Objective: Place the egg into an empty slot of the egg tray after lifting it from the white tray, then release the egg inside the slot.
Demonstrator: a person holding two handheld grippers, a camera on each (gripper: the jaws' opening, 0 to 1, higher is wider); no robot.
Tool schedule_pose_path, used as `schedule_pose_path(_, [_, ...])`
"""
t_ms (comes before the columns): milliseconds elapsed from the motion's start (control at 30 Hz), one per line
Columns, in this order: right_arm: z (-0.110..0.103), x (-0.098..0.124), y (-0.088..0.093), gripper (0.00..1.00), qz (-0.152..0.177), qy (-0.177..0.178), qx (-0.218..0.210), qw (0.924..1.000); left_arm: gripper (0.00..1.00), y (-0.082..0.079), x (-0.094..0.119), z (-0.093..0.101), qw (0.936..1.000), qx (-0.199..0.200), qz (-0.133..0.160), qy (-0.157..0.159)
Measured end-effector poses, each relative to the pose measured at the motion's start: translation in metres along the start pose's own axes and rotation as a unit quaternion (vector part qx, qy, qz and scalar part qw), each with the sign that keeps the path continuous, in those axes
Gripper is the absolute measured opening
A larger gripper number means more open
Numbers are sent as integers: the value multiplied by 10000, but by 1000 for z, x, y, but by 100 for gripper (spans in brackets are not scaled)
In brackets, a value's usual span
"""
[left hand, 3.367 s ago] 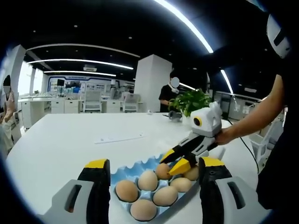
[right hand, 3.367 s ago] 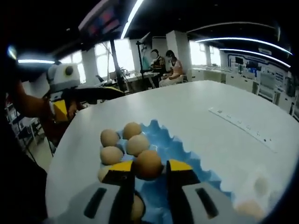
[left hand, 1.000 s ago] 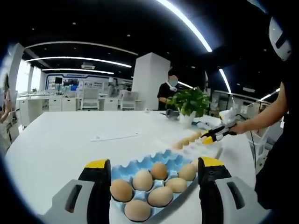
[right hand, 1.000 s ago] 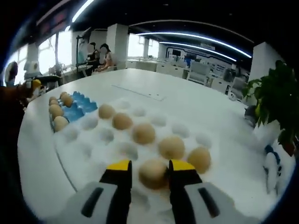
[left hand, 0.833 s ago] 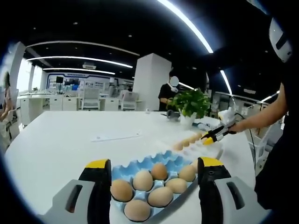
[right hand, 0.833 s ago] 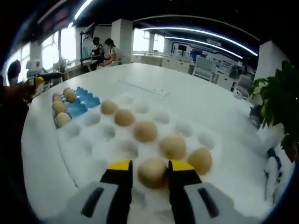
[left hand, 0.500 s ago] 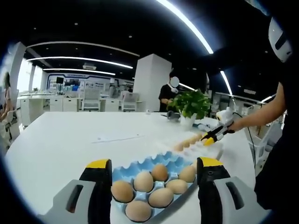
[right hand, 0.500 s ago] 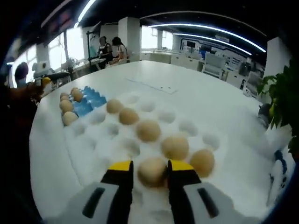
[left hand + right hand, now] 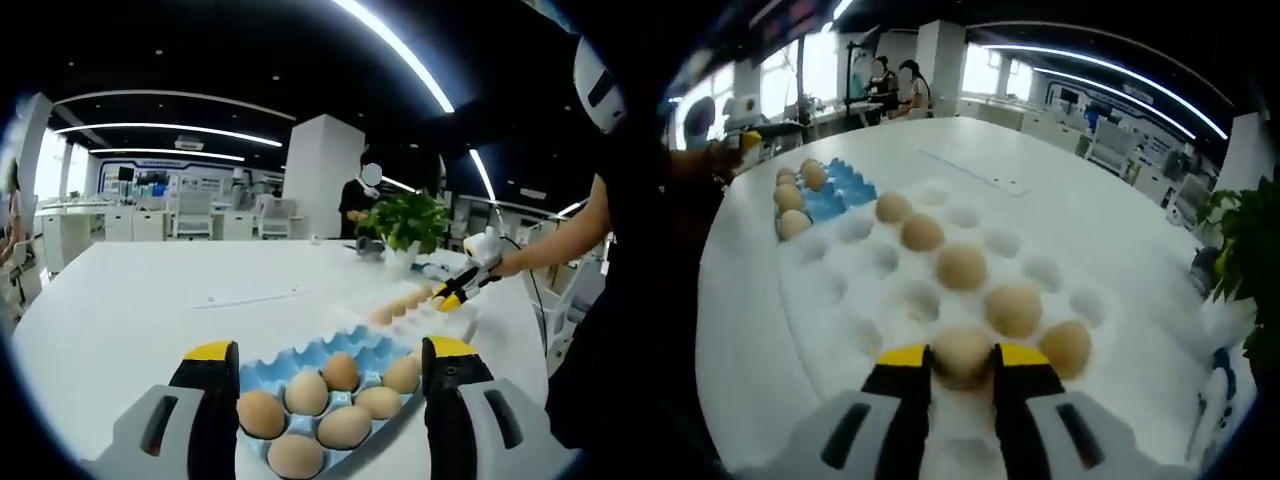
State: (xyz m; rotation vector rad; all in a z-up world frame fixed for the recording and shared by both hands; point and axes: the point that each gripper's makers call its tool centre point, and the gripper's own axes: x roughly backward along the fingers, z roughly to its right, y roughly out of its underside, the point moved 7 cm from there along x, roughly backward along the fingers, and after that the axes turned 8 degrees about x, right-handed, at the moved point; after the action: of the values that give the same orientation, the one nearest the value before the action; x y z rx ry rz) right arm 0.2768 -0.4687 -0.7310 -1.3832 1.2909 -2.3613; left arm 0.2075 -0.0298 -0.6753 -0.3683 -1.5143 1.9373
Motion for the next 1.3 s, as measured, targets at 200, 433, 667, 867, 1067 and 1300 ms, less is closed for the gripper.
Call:
schedule_pose_path(200, [2,13,-9,24,497,361,-585,9964,78,1,1,-2,10000,24,-21,-32])
schedule_pose_path(433, [0,26,-25,24,855,483,-816,9918,82,4,0,-4,10000,62,-49,-43])
schedule_pose_path(667, [-23,18,-56,24,1175,187,-700,9904,81,4,-2,-3,10000,72,-34,0])
schedule_pose_path(867, [-41,2,-78,24,1458,-186,-652,9870,80,3,-1,-2,10000,67,-12,9])
schedule_pose_path(1067, [-69,-18,-103,24,1646,-677,-492,9828,81,4,1,-3,10000,53,-7,-42])
schedule_pose_path(1300, [-99,-51,-134,24,1844,-1218,-275,9749,81,4,2,-2,10000,52,1,-49])
